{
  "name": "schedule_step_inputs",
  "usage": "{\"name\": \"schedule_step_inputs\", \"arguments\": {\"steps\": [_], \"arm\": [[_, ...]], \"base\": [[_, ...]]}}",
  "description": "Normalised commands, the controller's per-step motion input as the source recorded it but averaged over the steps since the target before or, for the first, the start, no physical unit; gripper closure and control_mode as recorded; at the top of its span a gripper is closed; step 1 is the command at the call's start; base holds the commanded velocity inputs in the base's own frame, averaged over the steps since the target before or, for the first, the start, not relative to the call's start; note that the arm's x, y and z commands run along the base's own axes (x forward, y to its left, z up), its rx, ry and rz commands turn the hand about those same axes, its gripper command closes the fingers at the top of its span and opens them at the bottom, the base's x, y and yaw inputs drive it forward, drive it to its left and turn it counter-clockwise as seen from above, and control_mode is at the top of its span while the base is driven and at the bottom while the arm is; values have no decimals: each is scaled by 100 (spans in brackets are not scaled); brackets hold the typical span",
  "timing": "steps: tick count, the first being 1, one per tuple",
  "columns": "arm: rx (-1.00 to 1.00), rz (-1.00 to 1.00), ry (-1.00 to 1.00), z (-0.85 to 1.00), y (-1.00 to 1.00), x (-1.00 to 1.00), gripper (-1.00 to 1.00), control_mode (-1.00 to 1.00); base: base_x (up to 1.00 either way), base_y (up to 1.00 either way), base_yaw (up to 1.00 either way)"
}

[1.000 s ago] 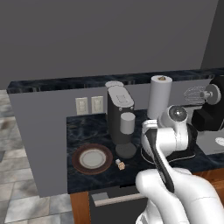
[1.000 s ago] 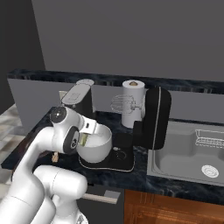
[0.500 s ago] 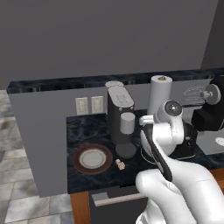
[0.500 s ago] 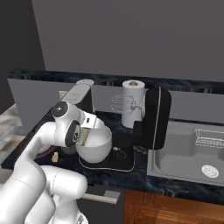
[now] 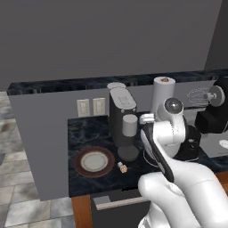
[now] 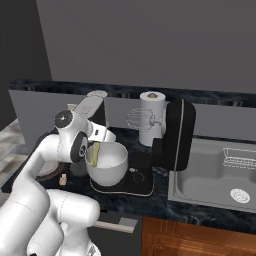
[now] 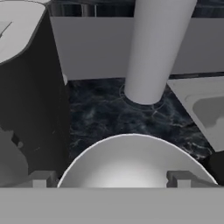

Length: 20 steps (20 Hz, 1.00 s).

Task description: Add butter and sugar cubes to the stand mixer bowl and then turn on the stand mixer to begin making frosting.

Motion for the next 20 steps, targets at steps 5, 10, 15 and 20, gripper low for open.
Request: {"name": "schedule_step_inputs", "arguments": {"steps": [5,10,15,20], "arm": [[0,-3,-2,10,0,48,-100,-100],[0,0,-8,17,-1,67,-100,-100],[1,0,-3,13,-2,30,-100,-100],[1,0,6,5,0,-16,-100,-100]], "base": [[0,0,0],[0,0,0],[0,0,0],[0,0,0]]}}
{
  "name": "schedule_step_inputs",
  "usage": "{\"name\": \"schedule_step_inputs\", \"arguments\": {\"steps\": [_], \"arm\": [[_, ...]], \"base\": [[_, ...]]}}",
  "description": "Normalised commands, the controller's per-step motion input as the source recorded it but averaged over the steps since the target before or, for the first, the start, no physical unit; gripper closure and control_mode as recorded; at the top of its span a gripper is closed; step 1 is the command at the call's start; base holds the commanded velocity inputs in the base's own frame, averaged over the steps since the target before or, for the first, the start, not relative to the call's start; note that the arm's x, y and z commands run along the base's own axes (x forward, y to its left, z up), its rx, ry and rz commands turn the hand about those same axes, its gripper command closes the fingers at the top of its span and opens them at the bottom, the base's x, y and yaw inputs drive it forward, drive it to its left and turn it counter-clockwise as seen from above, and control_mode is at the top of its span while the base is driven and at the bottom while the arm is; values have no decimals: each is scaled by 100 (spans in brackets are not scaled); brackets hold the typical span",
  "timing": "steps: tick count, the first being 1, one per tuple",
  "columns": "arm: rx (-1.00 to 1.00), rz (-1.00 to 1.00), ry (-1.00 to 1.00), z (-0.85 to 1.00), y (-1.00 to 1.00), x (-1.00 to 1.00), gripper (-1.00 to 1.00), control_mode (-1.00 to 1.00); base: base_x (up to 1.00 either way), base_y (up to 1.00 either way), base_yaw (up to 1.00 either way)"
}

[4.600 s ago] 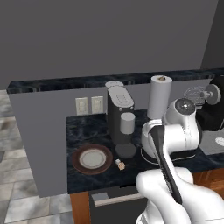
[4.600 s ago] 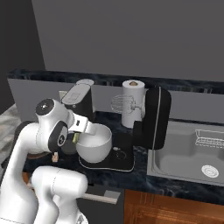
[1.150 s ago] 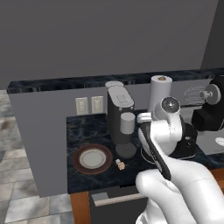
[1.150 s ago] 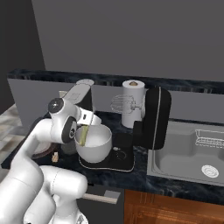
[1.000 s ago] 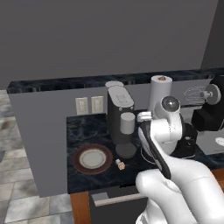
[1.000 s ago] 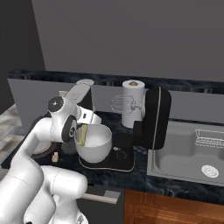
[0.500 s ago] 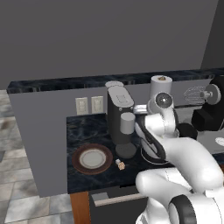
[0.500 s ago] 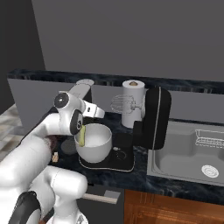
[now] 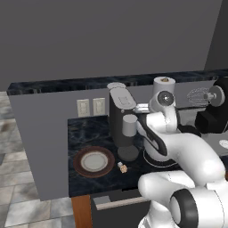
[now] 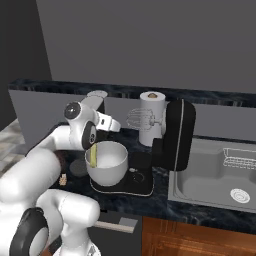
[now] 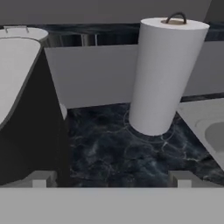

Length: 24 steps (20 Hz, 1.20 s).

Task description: Add butter and sugar cubes to the stand mixer bowl and then turn on the stand mixer to begin making frosting.

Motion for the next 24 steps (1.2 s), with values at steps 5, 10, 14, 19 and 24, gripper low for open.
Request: {"name": "schedule_step_inputs", "arguments": {"steps": [5,10,14,19,24], "arm": [[4,0,10,0,17,-50,-100,-100],[7,0,15,0,33,-68,-100,-100],[1,-1,11,0,11,-32,-100,-100],[0,-7,8,-7,-12,8,-100,-100],[5,-5,15,-28,-23,9,-100,-100]], "base": [[0,0,0],[0,0,0],[0,0,0],[0,0,0],[0,0,0]]}}
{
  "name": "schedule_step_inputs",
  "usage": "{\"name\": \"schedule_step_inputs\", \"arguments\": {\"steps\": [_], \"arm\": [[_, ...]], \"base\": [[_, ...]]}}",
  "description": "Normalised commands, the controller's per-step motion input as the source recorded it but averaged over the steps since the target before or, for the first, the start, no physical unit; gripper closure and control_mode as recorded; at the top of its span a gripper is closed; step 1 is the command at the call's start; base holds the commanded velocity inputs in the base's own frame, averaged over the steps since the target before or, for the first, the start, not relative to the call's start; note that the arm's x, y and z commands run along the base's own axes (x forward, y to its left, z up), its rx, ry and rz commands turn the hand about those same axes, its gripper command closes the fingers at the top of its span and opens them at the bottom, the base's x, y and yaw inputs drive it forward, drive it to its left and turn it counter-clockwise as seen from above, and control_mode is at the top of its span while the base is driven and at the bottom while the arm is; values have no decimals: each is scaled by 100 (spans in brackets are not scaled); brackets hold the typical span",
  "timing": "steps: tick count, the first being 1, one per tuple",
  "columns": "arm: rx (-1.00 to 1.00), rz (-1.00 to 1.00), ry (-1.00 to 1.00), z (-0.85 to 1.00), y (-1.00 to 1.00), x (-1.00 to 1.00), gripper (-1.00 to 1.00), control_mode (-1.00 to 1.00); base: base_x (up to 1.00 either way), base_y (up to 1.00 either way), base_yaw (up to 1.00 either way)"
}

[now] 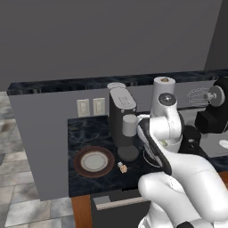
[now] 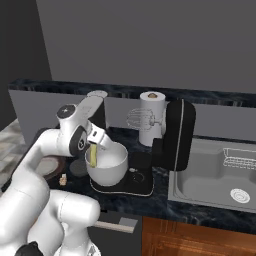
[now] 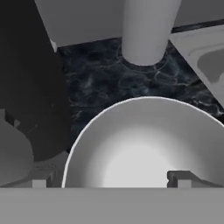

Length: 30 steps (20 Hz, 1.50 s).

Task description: Add butter and sugar cubes to the stand mixer bowl and then turn on the stand mixer to begin making frosting.

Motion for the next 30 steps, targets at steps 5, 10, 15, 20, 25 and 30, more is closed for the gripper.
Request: {"name": "schedule_step_inputs", "arguments": {"steps": [5,10,15,20,25,30], "arm": [[10,0,36,-36,-1,7,-100,-100],[6,0,28,-9,0,23,-100,-100],[0,0,1,-4,-9,19,-100,-100],[-1,0,-2,-9,-59,0,-100,-100],[0,0,-5,-10,-71,0,-100,-100],[-3,0,-6,-1,-10,0,-100,-100]], "base": [[0,0,0],[0,0,0],[0,0,0],[0,0,0],[0,0,0],[0,0,0]]}}
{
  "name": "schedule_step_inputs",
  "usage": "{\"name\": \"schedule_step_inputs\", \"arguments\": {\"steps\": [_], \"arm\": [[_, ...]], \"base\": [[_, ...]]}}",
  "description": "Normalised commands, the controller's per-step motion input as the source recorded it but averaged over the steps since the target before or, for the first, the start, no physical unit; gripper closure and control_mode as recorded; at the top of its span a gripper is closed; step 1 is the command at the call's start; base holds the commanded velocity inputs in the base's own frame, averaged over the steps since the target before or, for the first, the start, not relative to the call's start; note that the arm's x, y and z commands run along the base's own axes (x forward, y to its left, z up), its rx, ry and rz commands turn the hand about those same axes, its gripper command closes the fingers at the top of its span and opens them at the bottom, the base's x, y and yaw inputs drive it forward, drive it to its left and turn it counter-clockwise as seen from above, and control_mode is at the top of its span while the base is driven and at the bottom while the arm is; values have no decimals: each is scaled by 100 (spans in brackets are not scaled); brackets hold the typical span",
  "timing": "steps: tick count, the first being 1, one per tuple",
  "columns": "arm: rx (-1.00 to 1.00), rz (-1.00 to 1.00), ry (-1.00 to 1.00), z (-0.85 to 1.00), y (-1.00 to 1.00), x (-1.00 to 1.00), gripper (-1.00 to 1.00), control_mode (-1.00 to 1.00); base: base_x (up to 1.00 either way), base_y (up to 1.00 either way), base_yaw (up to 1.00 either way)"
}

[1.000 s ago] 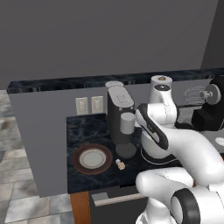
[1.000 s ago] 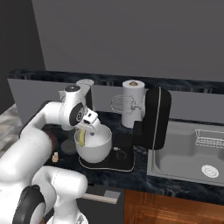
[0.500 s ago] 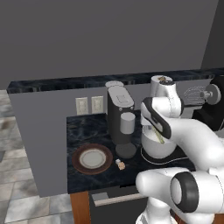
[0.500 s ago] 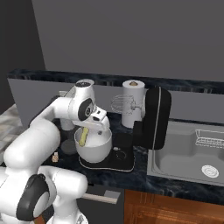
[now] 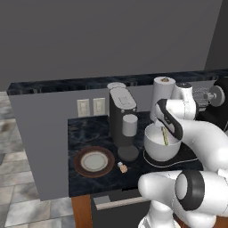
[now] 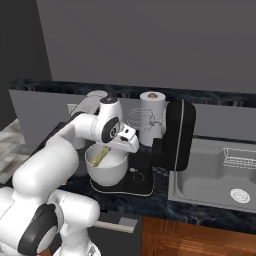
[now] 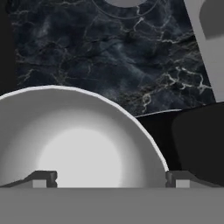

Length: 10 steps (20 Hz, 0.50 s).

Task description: Add butter and sugar cubes to the stand mixer bowl and then turn on the stand mixer to begin making frosting.

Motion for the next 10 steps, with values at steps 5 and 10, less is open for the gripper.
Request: {"name": "schedule_step_inputs", "arguments": {"steps": [5,10], "arm": [[-11,0,-12,1,8,0,-100,-100],[-15,0,-15,18,21,-17,-100,-100]], "base": [[0,0,0],[0,0,0]]}}
